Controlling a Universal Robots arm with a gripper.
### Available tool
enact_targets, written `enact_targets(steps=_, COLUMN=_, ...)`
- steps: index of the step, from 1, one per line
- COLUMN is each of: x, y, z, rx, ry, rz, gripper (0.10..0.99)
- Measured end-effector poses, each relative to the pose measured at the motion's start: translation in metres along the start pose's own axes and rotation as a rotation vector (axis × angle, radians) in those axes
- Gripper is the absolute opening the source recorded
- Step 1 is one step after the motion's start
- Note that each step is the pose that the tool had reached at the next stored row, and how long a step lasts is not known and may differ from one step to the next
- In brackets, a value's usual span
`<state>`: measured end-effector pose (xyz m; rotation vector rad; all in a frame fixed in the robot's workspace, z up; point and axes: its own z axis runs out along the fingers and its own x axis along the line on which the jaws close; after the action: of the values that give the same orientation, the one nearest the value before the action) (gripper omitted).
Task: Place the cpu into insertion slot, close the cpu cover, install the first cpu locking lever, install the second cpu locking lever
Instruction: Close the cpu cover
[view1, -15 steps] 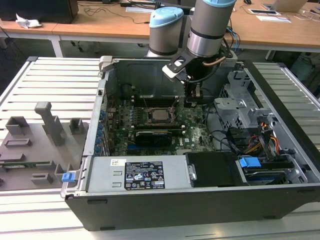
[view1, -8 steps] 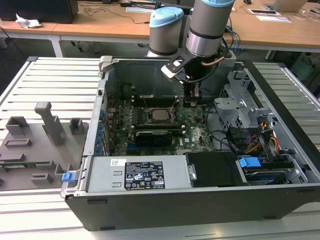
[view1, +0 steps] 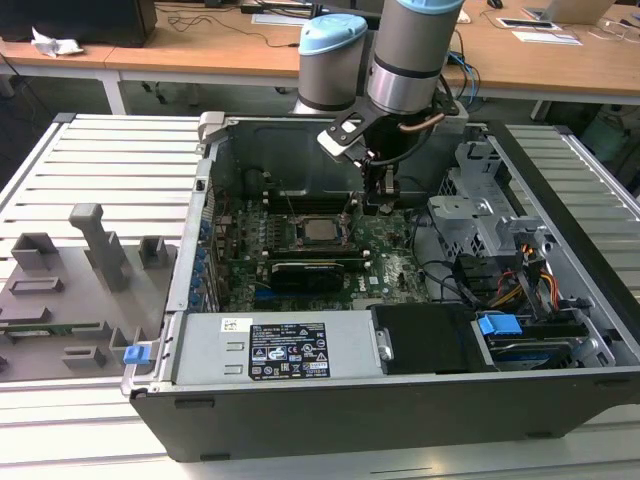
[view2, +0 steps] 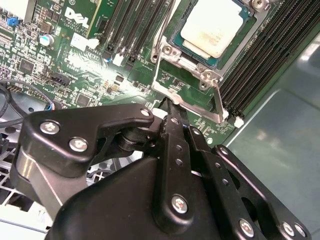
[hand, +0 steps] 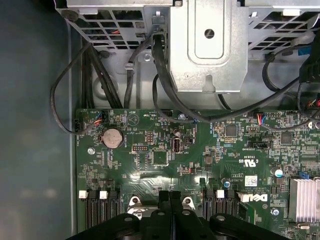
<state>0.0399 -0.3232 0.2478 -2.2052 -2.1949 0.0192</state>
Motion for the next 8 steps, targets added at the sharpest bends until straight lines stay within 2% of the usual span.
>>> enact_targets(steps=6, x=0.0000, y=-0.0050, z=0.0001, rx=0.000, ry=-0.0001, rz=0.000, gripper=0.106)
enact_targets(steps=8, x=-0.0001, y=-0.0109, z=0.0003, rx=0.000, ry=-0.0001, rz=0.000, gripper=0.106)
